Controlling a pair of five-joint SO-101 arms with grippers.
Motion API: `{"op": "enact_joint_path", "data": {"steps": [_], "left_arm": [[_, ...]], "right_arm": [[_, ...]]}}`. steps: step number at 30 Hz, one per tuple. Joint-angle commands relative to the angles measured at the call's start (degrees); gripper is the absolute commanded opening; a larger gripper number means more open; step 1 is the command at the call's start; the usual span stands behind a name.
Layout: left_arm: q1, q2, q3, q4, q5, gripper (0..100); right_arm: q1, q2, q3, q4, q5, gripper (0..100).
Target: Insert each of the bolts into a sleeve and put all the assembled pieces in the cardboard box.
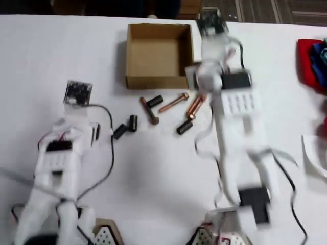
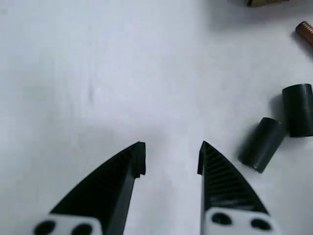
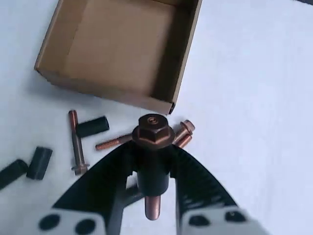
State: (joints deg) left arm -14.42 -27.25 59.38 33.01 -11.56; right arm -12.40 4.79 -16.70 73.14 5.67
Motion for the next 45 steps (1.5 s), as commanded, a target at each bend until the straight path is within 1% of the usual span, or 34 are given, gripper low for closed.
{"op": "enact_joint_path", "data": {"steps": [1, 4, 6, 8, 11, 13, 17, 20, 25, 36, 45], "left_arm": [[0.79, 18.37, -15.25, 7.03, 1.85, 19], [0.79, 28.92, -24.48, 12.22, 3.16, 19], [0.79, 32.97, -29.41, 14.86, 3.08, 19], [0.88, 35.96, -33.27, 17.05, 3.08, 19], [0.88, 39.03, -36.18, 19.52, 3.34, 19], [0.88, 39.91, -36.97, 20.4, 3.34, 19], [0.88, 39.91, -36.79, 20.31, 3.34, 19], [0.88, 40.09, -36.97, 20.22, 3.34, 19], [0.88, 40.18, -37.05, 20.22, 3.34, 19], [0.88, 40.18, -37.05, 20.48, 3.25, 19], [1.76, 40.18, -36.79, 20.48, 2.99, 19]], "right_arm": [[-0.13, 18.77, -34.46, 5.32, -2.46, 2.1], [-0.57, 31.96, -53.54, 6.55, -2.46, 2.1], [-0.92, 39.78, -63.38, 6.64, -2.46, 2.0], [-1.19, 45.93, -70.33, 6.73, -2.46, 2.0], [-2.15, 51.74, -74.55, 5.58, -2.46, 2.0], [-3.03, 53.67, -74.81, 3.65, -2.37, 2.0], [-3.56, 57.1, -73.93, -3.38, -2.37, 2.0], [-3.3, 58.77, -71.47, -7.52, -2.37, 2.0], [-3.21, 59.56, -65.85, -11.56, -2.37, 2.0], [-3.21, 59.65, -58.81, -11.82, -2.37, 2.0], [-2.59, 62.55, -59.34, -11.82, -2.37, 2.1]]}}
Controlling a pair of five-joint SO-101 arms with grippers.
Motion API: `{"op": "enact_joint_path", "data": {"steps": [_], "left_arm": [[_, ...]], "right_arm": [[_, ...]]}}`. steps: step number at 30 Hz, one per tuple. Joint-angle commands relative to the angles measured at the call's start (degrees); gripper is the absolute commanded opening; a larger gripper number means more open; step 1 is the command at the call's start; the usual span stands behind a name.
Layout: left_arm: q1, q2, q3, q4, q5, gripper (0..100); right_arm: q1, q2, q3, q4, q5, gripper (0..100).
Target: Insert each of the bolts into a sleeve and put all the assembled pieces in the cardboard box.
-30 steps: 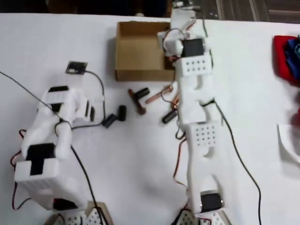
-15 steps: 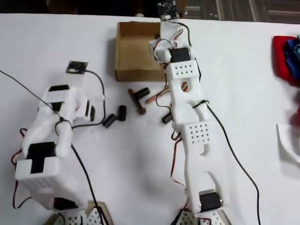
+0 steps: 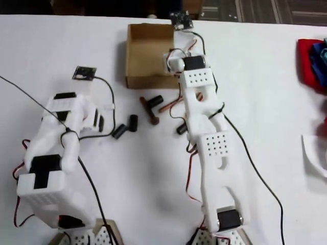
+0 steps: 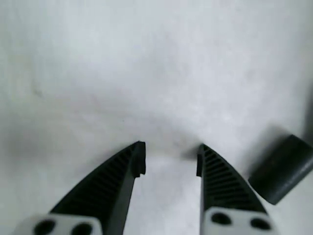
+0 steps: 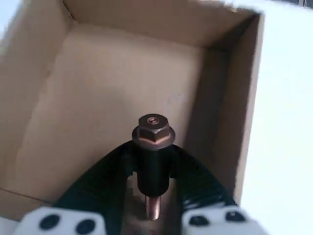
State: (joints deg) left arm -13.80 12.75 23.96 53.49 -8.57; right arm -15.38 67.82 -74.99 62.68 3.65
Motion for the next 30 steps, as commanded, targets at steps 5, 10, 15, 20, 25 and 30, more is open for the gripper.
{"op": "enact_joint_path", "data": {"steps": [5, 10, 15, 20, 25, 30], "left_arm": [[1.14, 0.18, -1.45, 0.0, 0.0, 19], [1.14, 0.18, -1.45, 0.0, 0.0, 19], [1.14, 0.18, -1.45, 0.0, 0.0, 19], [1.14, 0.18, -1.45, 0.0, -0.09, 19], [1.14, 0.26, -1.45, 0.0, -0.09, 19], [1.14, 0.26, -1.45, 0.0, -0.09, 19]], "right_arm": [[1.27, 1.63, -1.14, -1.36, -0.35, 2.1], [1.01, 2.24, -1.14, -2.15, -0.35, 2.1], [0.92, 2.24, -1.14, -5.32, -0.35, 2.5], [0.92, 2.33, -0.44, -4.0, -0.26, 16.4], [0.92, 2.15, -1.05, -3.21, -0.26, 22.3], [1.19, 0.84, -3.96, -2.86, -0.26, 15.1]]}}
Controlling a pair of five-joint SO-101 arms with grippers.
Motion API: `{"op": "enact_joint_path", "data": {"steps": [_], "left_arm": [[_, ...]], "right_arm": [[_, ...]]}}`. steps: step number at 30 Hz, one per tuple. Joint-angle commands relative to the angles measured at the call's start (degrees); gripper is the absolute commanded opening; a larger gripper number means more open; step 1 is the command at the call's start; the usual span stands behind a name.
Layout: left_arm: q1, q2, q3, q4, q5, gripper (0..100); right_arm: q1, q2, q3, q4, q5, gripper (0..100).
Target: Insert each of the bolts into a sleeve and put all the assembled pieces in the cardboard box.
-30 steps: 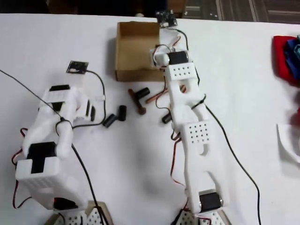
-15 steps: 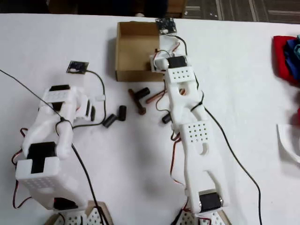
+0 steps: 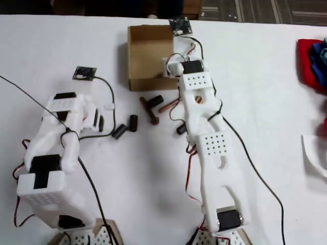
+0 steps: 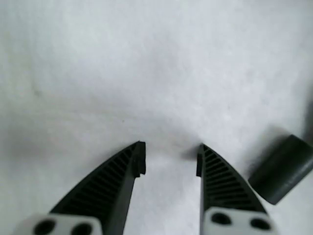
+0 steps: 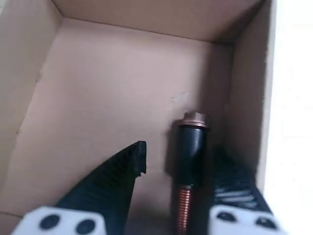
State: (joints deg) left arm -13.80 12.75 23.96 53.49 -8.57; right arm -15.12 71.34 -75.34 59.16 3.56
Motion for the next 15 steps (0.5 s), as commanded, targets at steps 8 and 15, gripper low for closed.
{"op": "enact_joint_path", "data": {"steps": [8, 15], "left_arm": [[1.14, 0.26, -1.45, 0.0, -0.09, 19], [1.14, 0.26, -1.45, 0.0, -0.09, 19]], "right_arm": [[2.42, -7.08, -13.71, 6.99, 2.99, 2.2], [8.75, -3.3, -13.63, 7.16, 11.25, 2.1]]}}
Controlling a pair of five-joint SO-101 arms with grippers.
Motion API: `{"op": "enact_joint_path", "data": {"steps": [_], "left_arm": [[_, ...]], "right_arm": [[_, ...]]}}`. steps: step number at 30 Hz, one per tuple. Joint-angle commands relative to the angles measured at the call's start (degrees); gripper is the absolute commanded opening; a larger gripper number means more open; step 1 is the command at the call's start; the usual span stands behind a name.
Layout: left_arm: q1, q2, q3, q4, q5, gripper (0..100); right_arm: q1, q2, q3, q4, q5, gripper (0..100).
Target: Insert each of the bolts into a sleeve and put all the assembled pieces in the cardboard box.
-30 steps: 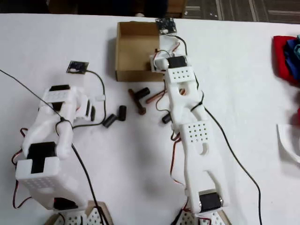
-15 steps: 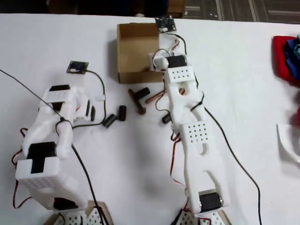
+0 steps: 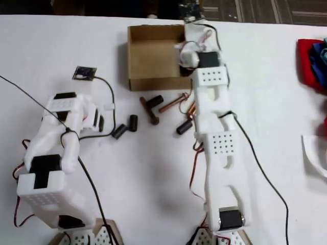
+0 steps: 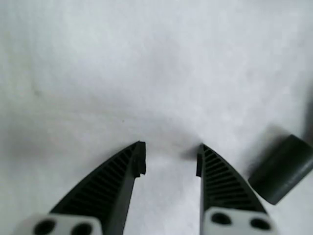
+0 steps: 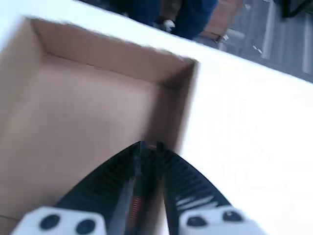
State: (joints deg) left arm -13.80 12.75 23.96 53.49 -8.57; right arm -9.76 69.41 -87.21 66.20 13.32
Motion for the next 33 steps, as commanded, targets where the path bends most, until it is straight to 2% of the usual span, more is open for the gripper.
{"op": "enact_joint_path", "data": {"steps": [1, 9, 26, 33], "left_arm": [[1.14, 0.26, -1.45, 0.0, -0.09, 19], [1.14, 0.26, -1.54, 0.0, -0.09, 19], [1.05, 0.26, -1.63, 0.0, -0.09, 19], [1.05, 0.26, -1.63, 0.0, -0.09, 19]], "right_arm": [[3.91, 0.04, -1.76, 0.04, 1.58, 2.1], [4.7, 7.52, -2.02, 0.04, 1.49, 2.1], [2.59, 7.43, -2.2, 2.86, 1.32, 2.1], [2.07, 7.52, -8.35, 6.11, 1.32, 2.1]]}}
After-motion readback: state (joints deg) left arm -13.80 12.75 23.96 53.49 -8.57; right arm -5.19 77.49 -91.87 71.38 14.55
